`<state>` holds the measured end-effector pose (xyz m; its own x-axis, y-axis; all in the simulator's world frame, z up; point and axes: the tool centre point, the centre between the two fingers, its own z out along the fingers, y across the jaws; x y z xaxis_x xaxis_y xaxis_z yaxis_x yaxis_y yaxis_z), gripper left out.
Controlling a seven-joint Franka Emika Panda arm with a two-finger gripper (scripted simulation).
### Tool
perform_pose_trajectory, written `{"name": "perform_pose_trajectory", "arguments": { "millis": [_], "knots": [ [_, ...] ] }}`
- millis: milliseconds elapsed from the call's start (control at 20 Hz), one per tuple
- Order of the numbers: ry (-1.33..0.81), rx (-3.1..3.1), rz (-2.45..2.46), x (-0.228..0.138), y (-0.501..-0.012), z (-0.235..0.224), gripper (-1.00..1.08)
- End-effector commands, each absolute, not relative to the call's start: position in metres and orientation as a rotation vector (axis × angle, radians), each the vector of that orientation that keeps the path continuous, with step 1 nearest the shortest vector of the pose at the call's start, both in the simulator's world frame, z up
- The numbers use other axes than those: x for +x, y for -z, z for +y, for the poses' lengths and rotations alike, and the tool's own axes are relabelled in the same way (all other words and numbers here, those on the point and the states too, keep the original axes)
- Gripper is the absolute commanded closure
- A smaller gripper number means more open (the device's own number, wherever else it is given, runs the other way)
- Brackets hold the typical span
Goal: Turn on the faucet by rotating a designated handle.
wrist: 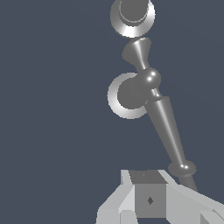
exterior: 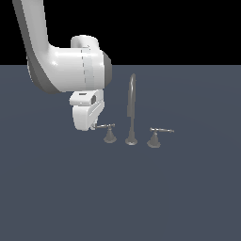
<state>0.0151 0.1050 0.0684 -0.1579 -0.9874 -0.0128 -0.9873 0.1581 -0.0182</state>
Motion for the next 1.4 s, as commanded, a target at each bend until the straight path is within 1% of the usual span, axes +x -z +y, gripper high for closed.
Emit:
{"name": "perform_pose_trajectory", "arguments": {
  "millis": [0,400,450,500,1100,1150,1200,1350],
  "knots": [
    [0.010,-2.008,2.406,0.005,-0.067,0.089,1.08],
    [0.000,-2.020,2.406,-0.025,-0.065,0.089,1.08],
    [0.000,-2.020,2.406,-0.025,-0.065,0.089,1.08],
    [0.011,-2.015,2.388,-0.015,-0.069,0.094,1.08],
    [0.000,-2.020,2.406,-0.050,-0.065,0.053,1.08],
    [0.000,-2.020,2.406,-0.050,-0.065,0.053,1.08],
    [0.003,-2.045,2.365,-0.044,-0.069,0.073,1.08],
    [0.002,-2.037,2.378,-0.043,-0.068,0.053,1.08]
  ]
}}
